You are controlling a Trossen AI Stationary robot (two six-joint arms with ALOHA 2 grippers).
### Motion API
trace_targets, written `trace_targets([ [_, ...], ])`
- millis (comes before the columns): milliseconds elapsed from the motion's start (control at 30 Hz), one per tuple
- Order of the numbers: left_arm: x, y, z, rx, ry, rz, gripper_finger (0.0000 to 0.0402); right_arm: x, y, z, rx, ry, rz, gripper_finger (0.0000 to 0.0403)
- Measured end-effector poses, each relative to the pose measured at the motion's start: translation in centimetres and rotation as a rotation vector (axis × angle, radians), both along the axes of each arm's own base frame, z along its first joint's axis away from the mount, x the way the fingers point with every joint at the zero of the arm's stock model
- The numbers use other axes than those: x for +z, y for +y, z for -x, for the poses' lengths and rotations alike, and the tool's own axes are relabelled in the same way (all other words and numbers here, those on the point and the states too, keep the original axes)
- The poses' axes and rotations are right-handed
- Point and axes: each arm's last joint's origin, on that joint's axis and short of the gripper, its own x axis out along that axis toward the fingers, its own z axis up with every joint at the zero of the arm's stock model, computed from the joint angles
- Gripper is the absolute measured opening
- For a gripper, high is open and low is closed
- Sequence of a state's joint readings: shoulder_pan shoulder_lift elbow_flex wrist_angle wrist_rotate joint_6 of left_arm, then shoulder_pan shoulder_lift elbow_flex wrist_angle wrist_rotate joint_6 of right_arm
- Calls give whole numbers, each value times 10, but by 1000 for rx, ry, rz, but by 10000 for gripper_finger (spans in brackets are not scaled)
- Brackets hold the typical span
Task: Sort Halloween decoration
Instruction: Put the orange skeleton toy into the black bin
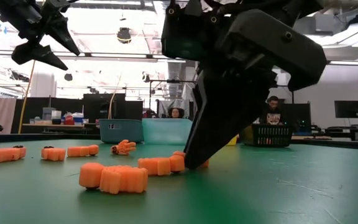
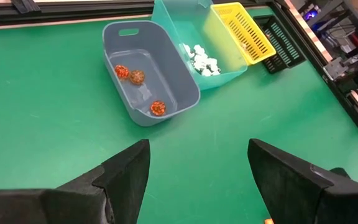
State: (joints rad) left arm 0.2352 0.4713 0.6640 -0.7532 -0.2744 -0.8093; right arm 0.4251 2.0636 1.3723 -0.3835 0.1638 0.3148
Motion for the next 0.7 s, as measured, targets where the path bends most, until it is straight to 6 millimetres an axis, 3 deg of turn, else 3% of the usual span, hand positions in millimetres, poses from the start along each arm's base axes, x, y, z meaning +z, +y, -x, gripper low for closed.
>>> trace_targets([
  [300, 0, 0, 0, 2, -2, 2, 261, 7, -2, 2, -67, 6, -41, 12],
  [500, 0, 0, 0, 3, -2, 2, 261, 21, -19, 0, -63, 10, -96, 7],
  [700, 0, 0, 0, 3, -2, 2, 261, 49, -57, -2, -107, -16, -81, 5],
])
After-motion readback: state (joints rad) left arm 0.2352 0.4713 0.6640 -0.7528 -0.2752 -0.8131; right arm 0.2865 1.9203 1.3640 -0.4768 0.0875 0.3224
